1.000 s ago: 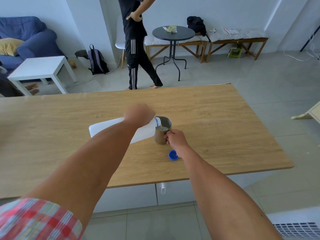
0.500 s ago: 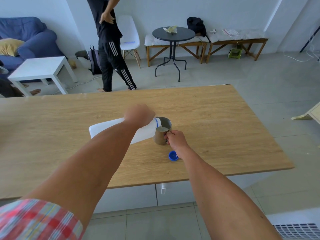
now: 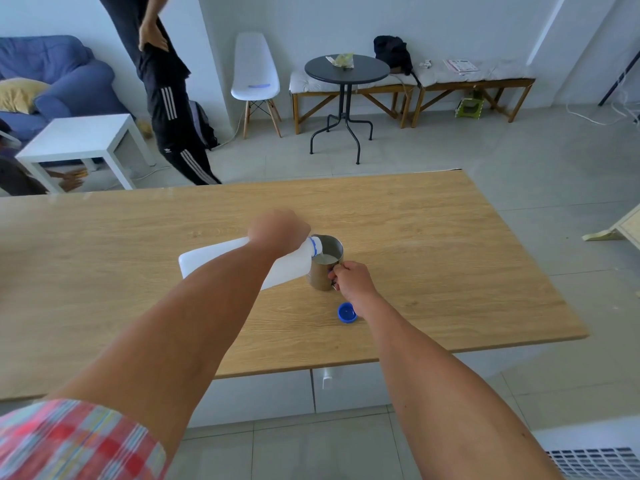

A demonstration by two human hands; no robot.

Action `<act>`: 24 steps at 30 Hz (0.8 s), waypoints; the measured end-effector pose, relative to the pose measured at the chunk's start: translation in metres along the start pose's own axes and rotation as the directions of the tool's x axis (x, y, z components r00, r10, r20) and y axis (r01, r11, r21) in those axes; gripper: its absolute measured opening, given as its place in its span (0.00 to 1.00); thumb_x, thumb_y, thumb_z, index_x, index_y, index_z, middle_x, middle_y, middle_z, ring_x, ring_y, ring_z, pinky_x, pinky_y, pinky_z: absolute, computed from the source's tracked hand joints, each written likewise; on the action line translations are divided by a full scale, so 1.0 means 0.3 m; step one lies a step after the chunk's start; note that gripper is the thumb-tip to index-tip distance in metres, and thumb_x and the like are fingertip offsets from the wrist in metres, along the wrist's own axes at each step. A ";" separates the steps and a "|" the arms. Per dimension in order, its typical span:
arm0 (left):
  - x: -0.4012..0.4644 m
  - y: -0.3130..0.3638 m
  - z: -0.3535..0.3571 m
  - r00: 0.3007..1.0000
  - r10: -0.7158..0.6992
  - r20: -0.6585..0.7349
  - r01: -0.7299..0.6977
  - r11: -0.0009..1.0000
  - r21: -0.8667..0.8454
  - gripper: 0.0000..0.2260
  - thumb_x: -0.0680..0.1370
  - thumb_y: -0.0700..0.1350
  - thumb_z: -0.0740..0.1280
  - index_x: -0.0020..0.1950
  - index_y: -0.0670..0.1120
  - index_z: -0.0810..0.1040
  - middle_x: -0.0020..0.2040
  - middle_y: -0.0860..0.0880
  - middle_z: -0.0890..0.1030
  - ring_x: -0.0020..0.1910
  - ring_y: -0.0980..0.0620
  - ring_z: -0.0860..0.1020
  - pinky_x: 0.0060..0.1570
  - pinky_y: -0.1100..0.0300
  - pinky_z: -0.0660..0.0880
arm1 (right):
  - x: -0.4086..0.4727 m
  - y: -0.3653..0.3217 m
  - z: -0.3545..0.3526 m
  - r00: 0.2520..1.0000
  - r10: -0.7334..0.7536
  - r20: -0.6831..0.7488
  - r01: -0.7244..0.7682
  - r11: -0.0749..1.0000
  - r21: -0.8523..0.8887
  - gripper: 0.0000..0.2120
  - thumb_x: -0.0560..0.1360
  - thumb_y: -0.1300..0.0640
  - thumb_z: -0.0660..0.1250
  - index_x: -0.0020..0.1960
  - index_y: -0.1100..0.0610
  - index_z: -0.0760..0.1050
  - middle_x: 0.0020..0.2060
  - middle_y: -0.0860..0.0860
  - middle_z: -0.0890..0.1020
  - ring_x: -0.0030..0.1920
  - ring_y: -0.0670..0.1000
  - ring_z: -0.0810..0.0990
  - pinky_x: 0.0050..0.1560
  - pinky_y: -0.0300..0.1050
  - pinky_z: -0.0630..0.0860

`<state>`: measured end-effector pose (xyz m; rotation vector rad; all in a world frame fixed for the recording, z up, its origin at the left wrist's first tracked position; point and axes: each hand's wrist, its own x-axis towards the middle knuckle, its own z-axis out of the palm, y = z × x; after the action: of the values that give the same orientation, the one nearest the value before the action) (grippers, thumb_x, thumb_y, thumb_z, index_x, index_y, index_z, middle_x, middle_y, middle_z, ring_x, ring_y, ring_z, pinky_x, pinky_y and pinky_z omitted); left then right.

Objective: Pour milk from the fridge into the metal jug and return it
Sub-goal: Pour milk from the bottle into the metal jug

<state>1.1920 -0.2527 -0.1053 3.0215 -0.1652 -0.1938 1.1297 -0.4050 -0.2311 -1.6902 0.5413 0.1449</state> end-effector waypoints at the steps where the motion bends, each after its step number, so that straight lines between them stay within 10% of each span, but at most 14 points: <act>1: 0.000 -0.001 0.000 1.000 0.001 -0.002 -0.001 1.000 0.000 0.14 0.81 0.50 0.56 0.46 0.43 0.77 0.38 0.47 0.75 0.35 0.48 0.72 0.40 0.54 0.68 | 0.001 0.000 0.000 1.000 -0.001 0.000 0.001 1.000 -0.004 0.14 0.81 0.63 0.59 0.43 0.60 0.80 0.43 0.57 0.81 0.41 0.53 0.75 0.47 0.49 0.72; 24: 0.008 0.003 0.004 1.000 0.012 0.015 -0.012 1.000 0.012 0.15 0.81 0.50 0.55 0.48 0.43 0.77 0.38 0.47 0.74 0.42 0.44 0.76 0.41 0.53 0.69 | 0.014 0.013 0.008 1.000 -0.010 -0.008 0.010 1.000 0.008 0.15 0.82 0.62 0.58 0.40 0.59 0.80 0.45 0.56 0.82 0.44 0.53 0.76 0.48 0.49 0.73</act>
<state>1.1941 -0.2540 -0.1066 3.0305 -0.1861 -0.2159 1.1322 -0.4042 -0.2367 -1.6858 0.5392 0.1285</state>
